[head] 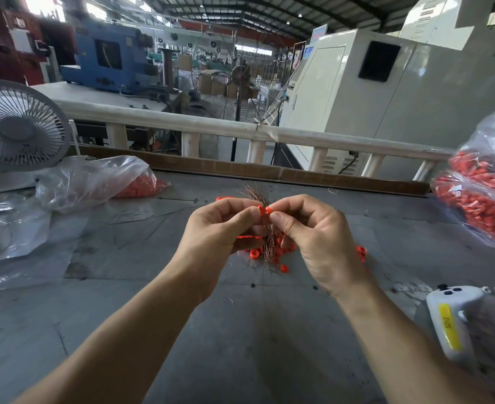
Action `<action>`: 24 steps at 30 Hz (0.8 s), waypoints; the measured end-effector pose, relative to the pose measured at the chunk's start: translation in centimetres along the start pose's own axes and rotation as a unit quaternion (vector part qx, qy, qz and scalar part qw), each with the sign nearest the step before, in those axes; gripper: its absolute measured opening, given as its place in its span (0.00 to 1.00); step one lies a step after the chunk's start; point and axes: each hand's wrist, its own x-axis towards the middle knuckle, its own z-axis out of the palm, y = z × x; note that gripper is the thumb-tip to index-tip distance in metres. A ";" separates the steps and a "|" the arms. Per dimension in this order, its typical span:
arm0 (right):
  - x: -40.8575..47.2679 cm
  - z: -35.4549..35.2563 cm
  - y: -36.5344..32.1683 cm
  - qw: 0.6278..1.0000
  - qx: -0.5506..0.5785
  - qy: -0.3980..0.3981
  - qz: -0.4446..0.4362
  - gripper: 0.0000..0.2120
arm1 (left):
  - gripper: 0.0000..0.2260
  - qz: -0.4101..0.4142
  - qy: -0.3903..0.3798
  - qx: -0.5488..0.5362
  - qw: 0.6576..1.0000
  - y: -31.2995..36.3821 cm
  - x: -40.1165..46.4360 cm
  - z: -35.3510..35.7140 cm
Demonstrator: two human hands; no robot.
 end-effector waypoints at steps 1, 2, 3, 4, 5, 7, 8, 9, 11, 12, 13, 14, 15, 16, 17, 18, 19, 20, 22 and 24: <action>0.0 0.0 -0.1 1.000 -0.002 0.001 -0.003 0.05 | 0.06 0.002 -0.001 -0.001 1.000 0.0 0.0 0.0; 0.0 0.0 -0.1 1.000 -0.010 0.003 -0.006 0.05 | 0.06 0.004 -0.001 -0.002 1.000 0.0 0.0 0.1; 0.0 0.0 -0.1 1.000 -0.021 0.006 -0.007 0.05 | 0.06 0.005 -0.002 -0.002 1.000 0.0 0.0 0.1; 0.0 0.0 -0.1 0.999 -0.033 0.008 -0.006 0.04 | 0.06 0.006 -0.004 -0.002 1.000 0.0 0.0 0.1; 0.0 0.0 -0.1 0.999 -0.044 0.008 -0.003 0.03 | 0.08 0.007 -0.006 -0.004 1.000 0.0 0.0 0.1; 0.0 0.1 -0.1 0.998 -0.057 0.014 0.003 0.06 | 0.11 0.009 -0.008 -0.003 1.000 0.0 0.0 0.0; 0.0 0.1 -0.1 0.998 -0.058 0.021 0.006 0.08 | 0.12 0.010 -0.009 -0.002 1.000 0.0 0.0 0.1; 0.0 0.1 -0.1 0.998 -0.056 0.028 0.008 0.08 | 0.11 0.011 -0.010 0.000 1.000 0.0 0.0 0.1; 0.1 0.1 0.0 0.998 -0.049 0.032 0.012 0.06 | 0.09 0.013 -0.010 0.003 1.000 0.0 0.0 0.1; 0.1 0.0 0.0 0.998 -0.046 0.030 0.015 0.05 | 0.08 0.015 -0.007 0.005 1.000 0.0 0.0 0.1; 0.1 0.0 0.1 0.999 -0.043 0.026 0.017 0.05 | 0.08 0.016 -0.002 0.005 1.000 0.0 0.0 0.1; 0.1 -0.1 0.2 0.999 -0.041 0.021 0.020 0.04 | 0.08 0.018 0.002 0.005 1.000 -0.1 0.1 0.0; 0.1 -0.1 0.3 0.999 -0.039 0.016 0.024 0.03 | 0.08 0.019 0.006 0.004 1.000 -0.1 0.1 -0.1; 0.1 -0.2 0.3 0.999 -0.038 0.010 0.027 0.02 | 0.08 0.019 0.009 0.003 1.000 -0.1 0.2 -0.1; 0.1 -0.2 0.3 0.999 -0.037 0.005 0.029 0.01 | 0.08 0.019 0.011 0.002 1.000 -0.1 0.2 -0.2; 0.1 -0.1 0.4 0.999 -0.035 0.001 0.028 0.01 | 0.08 0.019 0.011 0.000 1.000 -0.1 0.2 -0.2; 0.1 -0.1 0.4 0.999 -0.033 -0.002 0.028 0.02 | 0.08 0.018 0.013 0.000 1.000 -0.1 0.2 -0.2; 0.0 -0.1 0.4 0.999 -0.031 -0.004 0.028 0.02 | 0.08 0.018 0.014 0.000 1.000 -0.1 0.3 -0.2; 0.0 0.0 0.3 0.999 -0.028 -0.003 0.031 0.03 | 0.08 0.018 0.018 0.004 1.000 -0.1 0.3 -0.2; -0.1 0.1 0.3 0.999 -0.034 0.004 0.029 0.04 | 0.08 0.019 0.019 0.009 1.000 -0.1 0.2 -0.2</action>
